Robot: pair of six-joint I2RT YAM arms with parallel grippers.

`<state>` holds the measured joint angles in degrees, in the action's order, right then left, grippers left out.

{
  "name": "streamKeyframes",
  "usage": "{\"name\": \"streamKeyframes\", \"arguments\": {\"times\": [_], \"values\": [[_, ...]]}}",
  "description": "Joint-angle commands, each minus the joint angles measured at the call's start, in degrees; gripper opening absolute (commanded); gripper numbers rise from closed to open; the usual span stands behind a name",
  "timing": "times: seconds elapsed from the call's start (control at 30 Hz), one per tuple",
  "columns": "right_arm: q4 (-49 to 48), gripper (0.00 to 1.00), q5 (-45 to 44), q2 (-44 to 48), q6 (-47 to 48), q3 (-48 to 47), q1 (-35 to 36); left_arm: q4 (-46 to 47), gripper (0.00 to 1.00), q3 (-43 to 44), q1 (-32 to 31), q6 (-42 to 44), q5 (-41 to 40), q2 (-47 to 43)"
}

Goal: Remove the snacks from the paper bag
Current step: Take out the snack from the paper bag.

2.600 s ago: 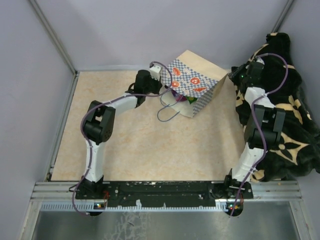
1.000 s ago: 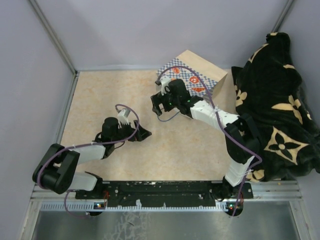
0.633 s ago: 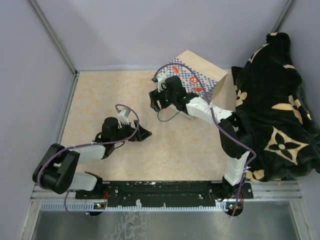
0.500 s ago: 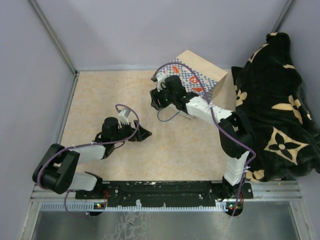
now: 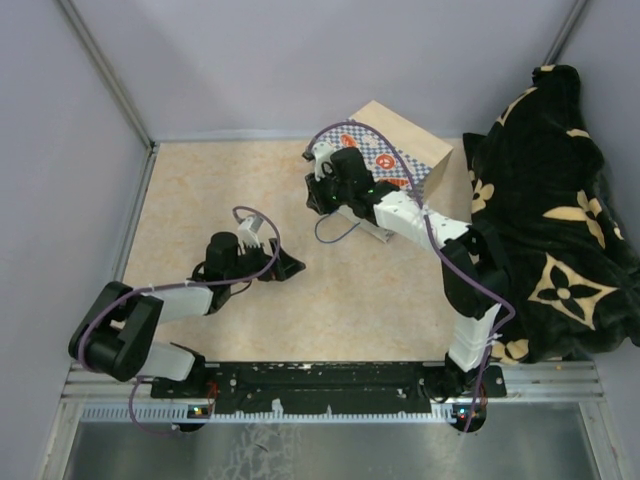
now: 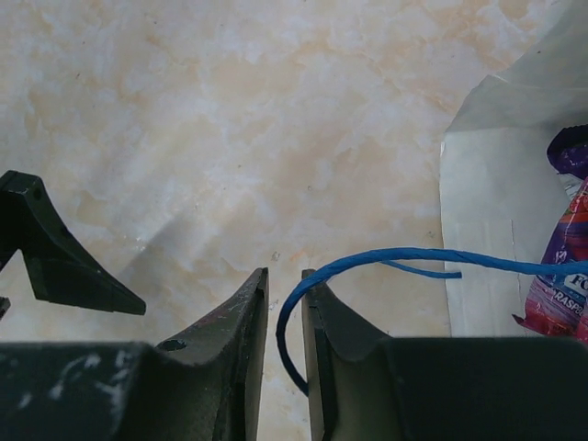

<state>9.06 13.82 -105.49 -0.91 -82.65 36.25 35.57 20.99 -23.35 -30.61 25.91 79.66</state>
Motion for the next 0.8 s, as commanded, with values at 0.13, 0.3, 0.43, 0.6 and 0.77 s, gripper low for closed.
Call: {"name": "streamKeyframes", "arguments": {"times": [0.13,0.3,0.43,0.6,0.77], "values": [[0.3,0.21,-0.5,7.0,2.6,-4.1,0.4,2.2,0.99,6.2,0.1,-0.7,1.2,3.4],[1.3,0.21,-2.4,7.9,3.9,-4.6,-0.4,4.9,0.98,11.0,0.0,-3.7,1.9,8.2],[1.3,0.21,-2.5,8.6,3.0,-5.0,-2.2,10.0,0.96,15.9,-0.1,-8.9,4.1,14.3],[1.6,0.22,-2.6,9.4,2.4,-5.7,-3.9,13.8,0.9,23.8,-1.4,-17.4,4.2,22.7],[0.4,0.22,-4.5,10.4,0.2,-4.8,-5.5,21.7,0.85,30.5,-3.7,-26.2,2.6,31.0]]}}
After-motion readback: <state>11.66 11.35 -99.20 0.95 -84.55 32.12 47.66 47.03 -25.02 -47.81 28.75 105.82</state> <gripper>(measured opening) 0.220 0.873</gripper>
